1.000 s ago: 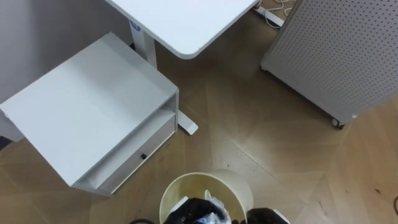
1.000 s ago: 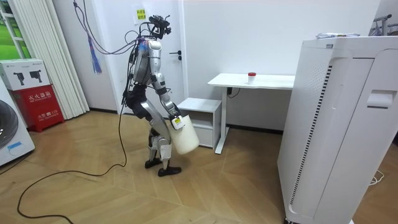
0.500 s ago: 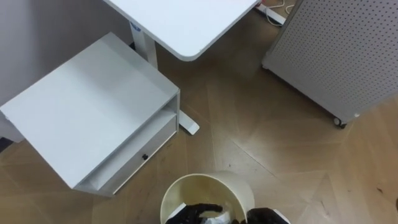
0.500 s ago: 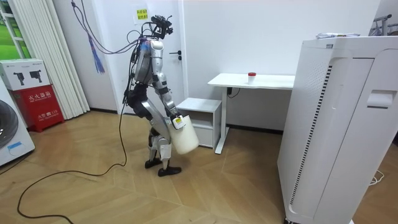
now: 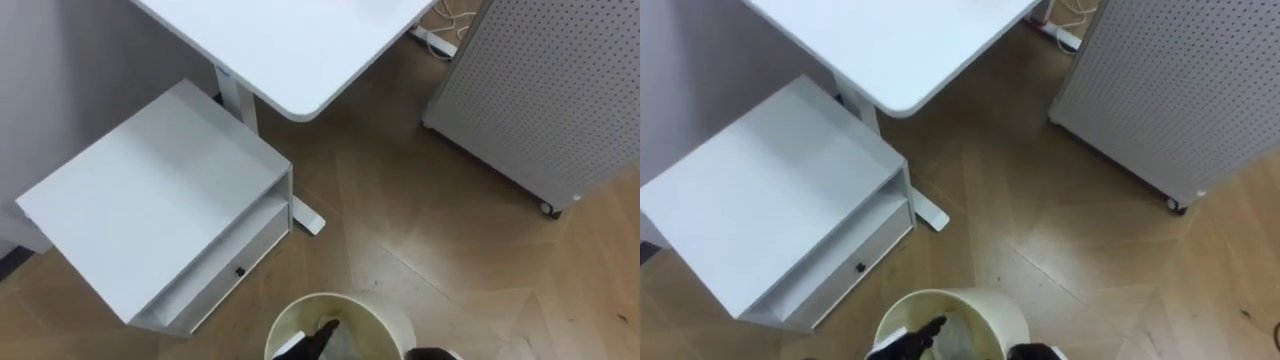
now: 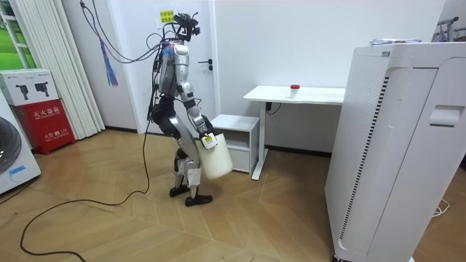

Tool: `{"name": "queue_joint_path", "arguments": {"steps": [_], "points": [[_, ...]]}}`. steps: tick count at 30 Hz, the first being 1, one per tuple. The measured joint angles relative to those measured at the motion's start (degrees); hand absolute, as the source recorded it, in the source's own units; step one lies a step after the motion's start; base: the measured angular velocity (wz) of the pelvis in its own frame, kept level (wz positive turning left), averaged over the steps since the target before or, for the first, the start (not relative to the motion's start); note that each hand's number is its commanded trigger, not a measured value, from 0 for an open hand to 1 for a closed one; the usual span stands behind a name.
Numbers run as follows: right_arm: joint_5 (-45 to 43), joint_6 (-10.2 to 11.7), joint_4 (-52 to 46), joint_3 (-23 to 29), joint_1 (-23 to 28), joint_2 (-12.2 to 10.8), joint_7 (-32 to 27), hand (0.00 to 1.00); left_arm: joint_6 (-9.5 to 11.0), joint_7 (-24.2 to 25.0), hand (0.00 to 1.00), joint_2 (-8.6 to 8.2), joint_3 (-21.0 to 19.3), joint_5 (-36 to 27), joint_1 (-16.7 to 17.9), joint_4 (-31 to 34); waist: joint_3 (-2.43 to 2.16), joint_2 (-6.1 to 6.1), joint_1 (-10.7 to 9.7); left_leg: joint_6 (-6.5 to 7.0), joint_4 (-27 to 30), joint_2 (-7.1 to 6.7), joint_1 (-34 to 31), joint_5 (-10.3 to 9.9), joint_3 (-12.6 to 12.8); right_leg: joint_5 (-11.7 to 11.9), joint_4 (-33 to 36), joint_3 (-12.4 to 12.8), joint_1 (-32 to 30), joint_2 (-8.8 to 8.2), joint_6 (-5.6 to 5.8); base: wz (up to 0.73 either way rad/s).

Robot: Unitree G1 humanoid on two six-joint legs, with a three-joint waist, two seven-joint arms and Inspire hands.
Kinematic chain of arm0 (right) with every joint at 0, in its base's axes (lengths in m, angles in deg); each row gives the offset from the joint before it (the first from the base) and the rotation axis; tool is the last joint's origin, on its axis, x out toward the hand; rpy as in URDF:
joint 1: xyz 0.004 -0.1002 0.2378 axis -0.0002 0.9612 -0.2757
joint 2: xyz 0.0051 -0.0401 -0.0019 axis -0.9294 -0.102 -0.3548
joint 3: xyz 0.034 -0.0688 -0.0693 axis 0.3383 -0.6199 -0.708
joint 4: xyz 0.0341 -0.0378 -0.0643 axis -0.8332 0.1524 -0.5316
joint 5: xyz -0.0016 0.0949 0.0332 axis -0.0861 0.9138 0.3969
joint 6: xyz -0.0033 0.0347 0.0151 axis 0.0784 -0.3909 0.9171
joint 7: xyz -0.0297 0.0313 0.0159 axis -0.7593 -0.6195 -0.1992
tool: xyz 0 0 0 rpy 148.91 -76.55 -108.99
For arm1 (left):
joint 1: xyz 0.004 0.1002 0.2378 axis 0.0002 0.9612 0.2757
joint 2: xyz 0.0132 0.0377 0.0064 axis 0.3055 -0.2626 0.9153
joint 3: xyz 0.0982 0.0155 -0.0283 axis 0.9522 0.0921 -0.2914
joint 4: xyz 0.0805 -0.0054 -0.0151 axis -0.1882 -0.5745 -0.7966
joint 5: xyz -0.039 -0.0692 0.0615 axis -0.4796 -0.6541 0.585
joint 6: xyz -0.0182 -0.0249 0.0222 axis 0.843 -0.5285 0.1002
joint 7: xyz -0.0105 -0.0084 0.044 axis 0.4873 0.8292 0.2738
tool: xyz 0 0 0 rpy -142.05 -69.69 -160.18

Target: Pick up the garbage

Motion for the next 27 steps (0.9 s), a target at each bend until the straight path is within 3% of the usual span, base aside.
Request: {"name": "queue_joint_path", "arguments": {"steps": [4,6,7,9,10,12,13,14,15,16,17,18,21,23,25,27], "points": [[0.2,1.3,-0.4,5.0,3.6,0.6,0.0,1.00,0.3,0.0,0.00,0.92,-3.3,0.6,3.2,8.0,-0.43,0.70,-0.1,0.15,-1.8,-0.23,4.4,-0.2,0.5,-0.5,-1.1,0.2,3.9,0.03,0.50,-0.03],[0.8,1.4,-3.4,5.4,6.8,1.6,0.1,1.00,0.5,0.0,0.00,1.94,-4.1,0.6,5.8,13.4,-1.20,0.91,0.0,0.22,-3.9,-0.33,8.6,-0.3,2.2,-0.5,-1.8,0.5,6.8,0.10,0.68,-0.33],[0.4,1.3,-4.2,6.0,7.5,1.7,0.1,1.00,0.5,0.0,0.00,2.22,-4.8,0.6,6.8,15.1,-1.31,0.93,0.0,0.22,-4.3,-0.43,9.7,-0.3,2.8,-0.6,-1.9,0.4,7.4,0.02,0.66,-0.54],[-1.0,1.4,-7.5,7.9,10.6,2.0,0.8,1.00,0.5,0.0,0.00,3.89,-8.4,0.7,12.1,24.7,-1.84,0.87,0.0,0.22,-6.7,-0.49,14.4,-0.4,6.6,-0.5,-2.1,0.0,9.5,-0.02,0.53,-0.76],[-0.9,1.4,-8.3,7.9,11.5,2.0,0.8,1.00,0.6,0.0,0.00,4.03,-9.5,0.8,13.1,26.6,-2.01,0.84,0.1,0.19,-7.3,-0.45,15.6,-0.4,7.6,-0.5,-2.2,0.0,10.2,0.04,0.45,-0.80],[-0.3,1.3,-10.9,7.8,15.2,2.1,1.4,1.00,1.0,-0.1,0.00,4.19,-13.6,1.0,17.1,33.0,-2.93,0.85,0.1,-0.13,-9.1,0.11,20.0,-1.2,10.5,-0.3,-3.2,-1.0,13.2,0.36,0.08,-0.70],[-0.3,1.3,-11.0,7.8,15.8,2.1,1.6,1.00,1.1,-0.2,0.00,4.41,-14.6,1.1,17.9,34.6,-3.09,0.80,0.0,-0.20,-9.6,0.24,21.0,-1.3,11.1,-0.3,-3.5,-1.8,14.1,0.23,-0.04,-0.51],[-0.2,1.3,-11.0,8.0,17.0,2.1,2.0,1.00,1.2,-0.4,0.00,4.89,-15.1,1.2,18.9,37.1,-3.17,0.79,-0.2,-0.25,-10.3,0.85,23.0,-1.4,12.4,-0.5,-3.5,-3.7,16.0,-0.13,-0.08,-0.36],[-0.1,1.3,-11.2,8.5,18.2,2.0,2.7,1.00,1.5,-0.5,0.00,4.54,-16.1,1.2,20.2,39.1,-3.30,0.83,-0.1,-0.57,-11.0,1.52,25.1,-1.6,14.8,-2.8,-0.2,-4.5,17.2,-1.10,0.92,-0.26],[-0.1,1.3,-11.3,9.2,18.8,1.9,2.8,1.00,1.6,-0.5,0.00,4.19,-16.4,1.2,20.5,39.8,-3.35,0.87,-0.2,-0.78,-11.4,1.69,26.2,-1.6,15.8,-4.2,1.4,-4.6,17.9,-1.81,1.88,-0.09],[0.8,1.3,-11.3,10.4,19.7,1.9,2.8,1.00,1.7,-0.5,0.00,3.79,-16.7,1.0,20.9,41.4,-3.43,0.83,-0.3,-1.30,-11.9,1.93,27.8,-1.7,17.5,-6.3,3.2,-4.4,19.6,-3.42,3.75,0.05],[2.2,1.4,-11.2,10.7,20.1,1.9,2.8,1.00,1.8,-0.5,0.00,3.71,-17.2,0.9,21.0,42.9,-3.47,0.35,-0.4,-1.77,-11.9,1.91,28.9,-1.8,18.1,-7.4,2.9,-4.0,20.7,-3.66,3.85,0.03],[2.2,1.9,-11.3,10.7,20.1,1.7,3.2,1.00,2.0,-0.6,0.00,3.82,-18.3,1.1,21.1,45.2,-3.57,0.68,0.0,-2.65,-11.5,2.22,29.7,-1.7,16.9,-7.1,-0.6,-4.0,22.4,-2.20,2.01,-0.20],[1.9,1.9,-11.3,11.0,20.3,1.5,4.1,1.00,2.0,-0.6,0.00,3.76,-18.9,1.1,21.1,46.1,-3.46,1.07,-0.8,-3.04,-11.9,2.62,30.4,-1.7,15.7,-6.8,-2.2,-4.6,23.6,-1.41,1.73,-0.09],[1.4,1.9,-11.3,11.1,20.8,1.4,5.1,1.00,2.5,-1.0,0.00,3.72,-19.8,1.1,21.1,46.3,-3.37,1.18,-0.9,-3.67,-12.2,3.11,31.9,-1.9,16.4,-7.0,-2.6,-4.3,24.6,-0.58,1.50,-0.27],[0.6,1.9,-11.3,11.3,20.8,1.3,5.8,1.00,2.7,-1.9,0.00,3.54,-22.0,1.1,21.1,47.2,-3.25,1.35,0.5,-4.77,-11.0,4.02,33.1,-2.7,18.6,-7.5,-1.9,-4.4,24.4,0.28,0.69,-0.71]]}}
